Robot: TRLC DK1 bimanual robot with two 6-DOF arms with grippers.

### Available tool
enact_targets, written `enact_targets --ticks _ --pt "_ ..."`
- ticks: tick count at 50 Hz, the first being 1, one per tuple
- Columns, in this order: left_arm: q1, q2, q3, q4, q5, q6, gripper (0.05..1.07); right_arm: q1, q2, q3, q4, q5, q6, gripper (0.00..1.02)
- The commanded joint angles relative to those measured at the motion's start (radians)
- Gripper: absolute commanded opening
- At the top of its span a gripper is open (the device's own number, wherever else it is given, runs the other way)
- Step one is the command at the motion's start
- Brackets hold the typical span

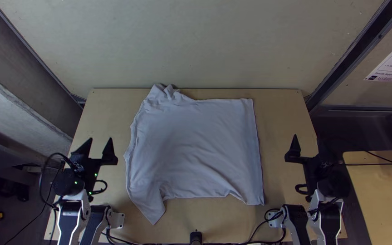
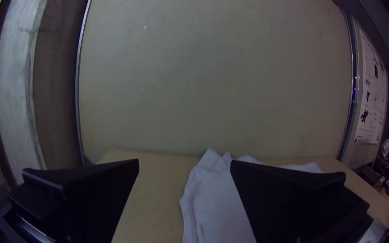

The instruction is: Fold the t-shirt

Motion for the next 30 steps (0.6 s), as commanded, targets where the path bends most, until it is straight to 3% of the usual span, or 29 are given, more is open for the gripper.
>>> enact_targets --ticks 1,15,25,30 --pt "-0.009 0.135 0.142 0.029 0.009 0.002 1.03 0.004 0.104 0.104 0.019 0.009 0.002 0.99" --pt "-0.009 0.428 0.444 0.02 0.01 -0.023 1.03 0.022 0.375 0.36 -0.039 0.011 0.054 0.99" --pt "-0.041 0.588 0.594 -0.003 0.019 -0.034 1.03 0.042 0.659 0.567 -0.263 0.011 0.169 0.99" --pt "-0.047 0.678 0.686 -0.07 0.019 -0.047 1.03 0.042 0.748 0.626 -0.284 0.011 0.201 0.99"
